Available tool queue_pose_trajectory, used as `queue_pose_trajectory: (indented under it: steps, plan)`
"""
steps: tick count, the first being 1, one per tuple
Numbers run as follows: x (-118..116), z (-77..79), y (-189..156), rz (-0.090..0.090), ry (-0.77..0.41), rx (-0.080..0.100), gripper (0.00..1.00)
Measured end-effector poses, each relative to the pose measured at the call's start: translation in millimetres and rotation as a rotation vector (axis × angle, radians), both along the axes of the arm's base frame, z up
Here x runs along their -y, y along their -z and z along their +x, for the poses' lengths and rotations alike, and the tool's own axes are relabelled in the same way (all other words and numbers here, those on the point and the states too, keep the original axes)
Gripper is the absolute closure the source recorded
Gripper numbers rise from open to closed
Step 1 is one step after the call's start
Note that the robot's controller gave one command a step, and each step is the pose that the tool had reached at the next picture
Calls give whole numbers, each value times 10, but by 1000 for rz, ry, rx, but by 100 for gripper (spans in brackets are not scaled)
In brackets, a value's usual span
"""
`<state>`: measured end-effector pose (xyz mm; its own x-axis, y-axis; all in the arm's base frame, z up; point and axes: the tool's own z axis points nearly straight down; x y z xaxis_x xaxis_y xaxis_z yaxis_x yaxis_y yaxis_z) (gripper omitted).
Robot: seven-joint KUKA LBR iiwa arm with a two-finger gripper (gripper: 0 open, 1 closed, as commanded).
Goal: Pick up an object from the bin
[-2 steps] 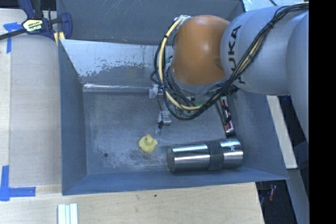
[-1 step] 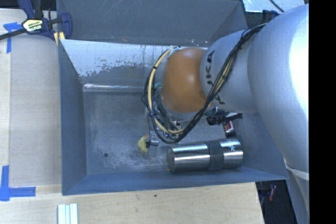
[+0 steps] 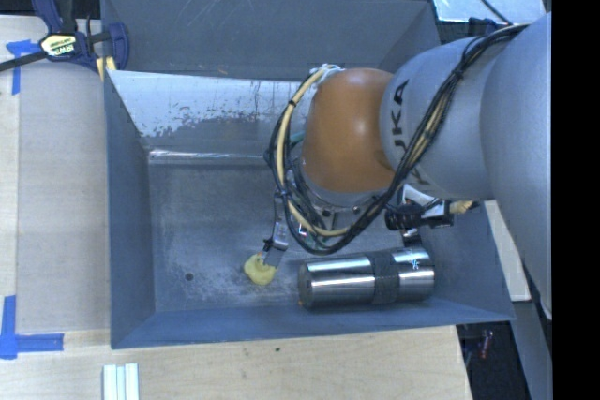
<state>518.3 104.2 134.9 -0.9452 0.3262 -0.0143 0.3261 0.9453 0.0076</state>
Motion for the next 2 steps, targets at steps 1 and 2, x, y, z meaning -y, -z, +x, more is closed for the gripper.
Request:
queue_pose_trajectory:
  steps: [1, 2]
  plan:
    - [19, -119, 345, -2, 1, -7, 0]
    - [-171, -281, 647, 0, 19, 2, 0]
